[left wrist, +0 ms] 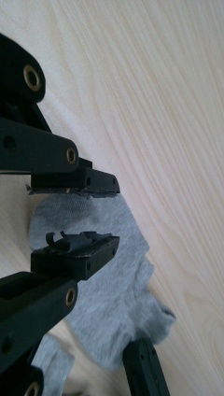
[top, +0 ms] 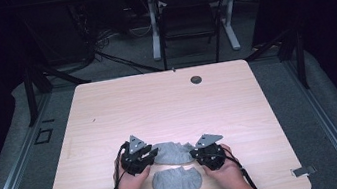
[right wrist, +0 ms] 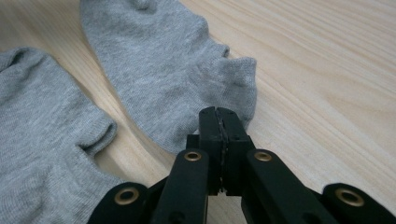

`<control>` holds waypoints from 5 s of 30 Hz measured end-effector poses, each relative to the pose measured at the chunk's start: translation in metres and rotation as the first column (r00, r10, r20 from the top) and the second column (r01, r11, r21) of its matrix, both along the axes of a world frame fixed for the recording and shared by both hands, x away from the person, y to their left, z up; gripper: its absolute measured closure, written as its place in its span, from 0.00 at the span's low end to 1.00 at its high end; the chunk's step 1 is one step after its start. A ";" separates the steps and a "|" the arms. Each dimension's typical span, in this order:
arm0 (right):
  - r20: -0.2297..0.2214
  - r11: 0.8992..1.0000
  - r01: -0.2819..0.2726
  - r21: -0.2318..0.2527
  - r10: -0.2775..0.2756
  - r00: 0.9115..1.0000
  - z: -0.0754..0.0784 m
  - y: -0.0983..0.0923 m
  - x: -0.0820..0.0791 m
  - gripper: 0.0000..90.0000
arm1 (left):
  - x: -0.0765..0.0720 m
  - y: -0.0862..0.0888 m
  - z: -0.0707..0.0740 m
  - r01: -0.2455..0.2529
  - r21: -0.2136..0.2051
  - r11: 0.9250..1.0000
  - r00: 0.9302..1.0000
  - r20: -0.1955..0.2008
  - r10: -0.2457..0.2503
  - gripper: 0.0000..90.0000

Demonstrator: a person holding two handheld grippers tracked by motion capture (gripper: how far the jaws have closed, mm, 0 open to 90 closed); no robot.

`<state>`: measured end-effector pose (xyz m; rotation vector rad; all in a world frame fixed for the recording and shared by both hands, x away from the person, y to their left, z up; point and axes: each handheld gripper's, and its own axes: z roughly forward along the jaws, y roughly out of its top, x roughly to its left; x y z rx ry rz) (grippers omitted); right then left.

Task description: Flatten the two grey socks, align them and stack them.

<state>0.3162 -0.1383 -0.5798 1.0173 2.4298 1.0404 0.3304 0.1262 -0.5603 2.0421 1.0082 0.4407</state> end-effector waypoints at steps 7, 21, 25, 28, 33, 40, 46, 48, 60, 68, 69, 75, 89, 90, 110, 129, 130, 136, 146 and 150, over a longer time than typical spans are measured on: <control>0.001 1.000 0.000 -0.004 0.000 1.000 0.000 0.000 0.000 0.99 | 0.009 -0.004 -0.011 -0.008 0.028 1.000 1.000 -0.023 0.008 0.83; -0.003 1.000 0.021 -0.005 -0.021 1.000 0.000 -0.001 0.002 0.99 | 0.003 -0.004 -0.020 0.020 0.067 0.998 0.999 -0.044 -0.017 0.87; 0.000 1.000 0.027 0.001 -0.027 1.000 0.000 -0.002 0.003 0.98 | 0.000 -0.002 -0.021 0.018 0.054 0.998 0.999 -0.043 -0.016 0.87; 0.000 1.000 0.029 -0.001 -0.029 1.000 0.000 -0.003 0.003 0.98 | 0.000 -0.001 -0.021 0.019 0.049 0.999 0.999 -0.045 -0.016 0.87; 0.000 0.999 0.041 0.004 -0.041 0.999 0.000 -0.003 0.004 0.98 | -0.002 0.001 -0.022 0.018 0.043 0.999 0.999 -0.049 -0.016 0.87; -0.014 0.999 0.034 0.007 -0.033 0.999 0.001 -0.003 0.004 0.96 | -0.003 0.003 -0.021 0.014 0.026 1.000 0.999 -0.051 -0.013 0.87; 0.000 0.999 0.021 0.033 -0.021 1.000 0.009 -0.001 0.002 0.91 | -0.002 0.005 -0.017 0.012 -0.001 1.000 0.999 -0.044 -0.012 0.85; 0.001 0.999 0.023 0.029 -0.023 1.000 0.012 0.000 0.002 0.90 | -0.001 0.005 -0.015 0.017 0.004 1.000 0.999 -0.036 -0.017 0.81; 0.029 0.997 0.066 0.034 -0.067 0.997 0.024 -0.010 0.015 0.78 | 0.013 0.010 -0.002 -0.029 -0.012 1.000 0.999 -0.021 0.029 0.74; 0.001 0.997 0.071 0.040 -0.071 0.997 0.017 -0.010 0.022 0.77 | 0.018 0.005 -0.011 -0.021 0.019 1.000 0.998 -0.053 0.022 0.72; -0.003 0.997 0.068 0.034 -0.068 0.998 0.016 -0.009 0.023 0.76 | 0.017 0.004 -0.012 -0.017 0.021 1.000 0.998 -0.056 0.018 0.72; -0.030 0.997 0.069 0.037 -0.068 0.997 0.011 -0.009 0.026 0.75 | 0.015 0.002 -0.016 -0.004 0.032 0.999 0.998 -0.060 0.006 0.73; -0.043 0.999 0.045 0.024 -0.044 0.998 0.005 -0.002 0.023 0.95 | 0.013 -0.001 -0.021 0.020 0.047 0.999 0.998 -0.061 -0.017 0.87; -0.045 0.999 0.045 0.023 -0.044 0.998 0.005 -0.002 0.023 0.97 | 0.013 -0.001 -0.021 0.025 0.039 0.999 0.998 -0.064 -0.022 0.89; -0.009 0.996 0.053 0.073 -0.052 0.999 0.017 -0.006 0.018 0.98 | 0.008 0.004 -0.006 0.031 0.017 0.999 0.999 -0.029 -0.030 0.99; 0.033 0.996 0.008 0.091 -0.011 0.999 0.048 -0.009 -0.007 0.98 | -0.018 0.012 0.023 0.080 -0.024 0.997 0.997 0.023 -0.079 0.99; 0.033 0.996 0.008 0.091 -0.011 0.999 0.048 -0.009 -0.007 0.98 | -0.020 0.012 0.025 0.080 -0.028 0.996 0.997 0.022 -0.079 0.99; 0.034 0.994 -0.004 0.106 0.001 0.999 0.053 -0.010 -0.019 0.98 | -0.033 0.017 0.028 0.089 -0.047 0.995 0.996 0.026 -0.088 0.99; 0.031 0.993 -0.034 0.113 0.030 0.999 0.057 -0.008 -0.045 0.98 | -0.061 0.023 0.027 0.111 -0.048 0.993 0.994 0.014 -0.111 0.98; 0.025 0.992 -0.034 0.118 0.032 0.999 0.057 -0.009 -0.052 0.98 | -0.067 0.025 0.026 0.118 -0.055 0.991 0.993 0.010 -0.118 0.99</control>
